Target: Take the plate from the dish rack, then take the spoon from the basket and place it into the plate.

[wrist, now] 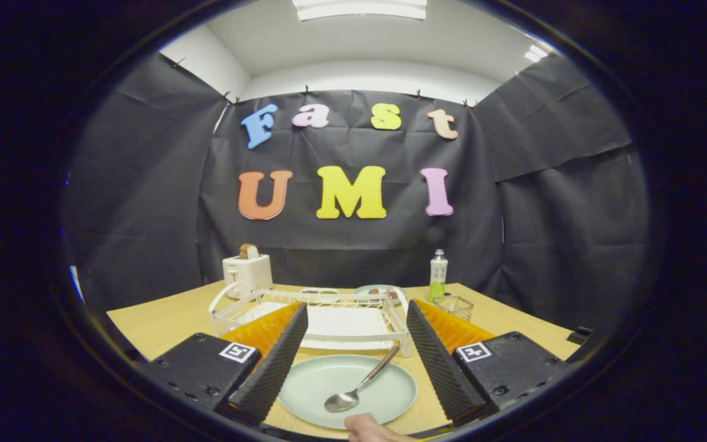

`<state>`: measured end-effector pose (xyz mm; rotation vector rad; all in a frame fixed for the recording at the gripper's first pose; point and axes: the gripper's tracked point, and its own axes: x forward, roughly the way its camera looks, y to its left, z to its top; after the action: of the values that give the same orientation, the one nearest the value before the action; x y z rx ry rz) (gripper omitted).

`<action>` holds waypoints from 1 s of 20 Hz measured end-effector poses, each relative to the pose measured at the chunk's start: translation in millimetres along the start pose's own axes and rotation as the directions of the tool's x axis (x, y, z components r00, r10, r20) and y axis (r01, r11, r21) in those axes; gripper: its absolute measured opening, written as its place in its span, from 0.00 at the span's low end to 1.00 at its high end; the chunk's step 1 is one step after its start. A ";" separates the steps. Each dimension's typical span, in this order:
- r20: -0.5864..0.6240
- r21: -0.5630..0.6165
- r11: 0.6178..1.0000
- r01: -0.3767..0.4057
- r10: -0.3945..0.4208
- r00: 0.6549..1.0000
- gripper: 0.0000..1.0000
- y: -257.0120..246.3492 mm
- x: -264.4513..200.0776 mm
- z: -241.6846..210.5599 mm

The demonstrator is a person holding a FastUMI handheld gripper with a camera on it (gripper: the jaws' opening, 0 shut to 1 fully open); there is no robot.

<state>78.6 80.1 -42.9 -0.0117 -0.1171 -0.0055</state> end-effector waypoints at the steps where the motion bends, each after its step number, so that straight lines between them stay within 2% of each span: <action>1: -0.002 -0.001 1.000 -0.002 0.002 1.000 1.00 0.0 -2.0 -0.7; 6: -0.071 0.002 1.000 -0.020 0.020 0.997 1.00 5.0 -15.8 -3.4; 10: -0.063 0.006 1.000 -0.019 0.020 0.998 1.00 -0.1 -26.1 13.2; 20: -0.087 0.028 0.999 -0.034 0.036 0.996 1.00 -13.3 -44.2 19.0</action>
<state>32.3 67.3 -29.0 0.0133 -0.0294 0.0302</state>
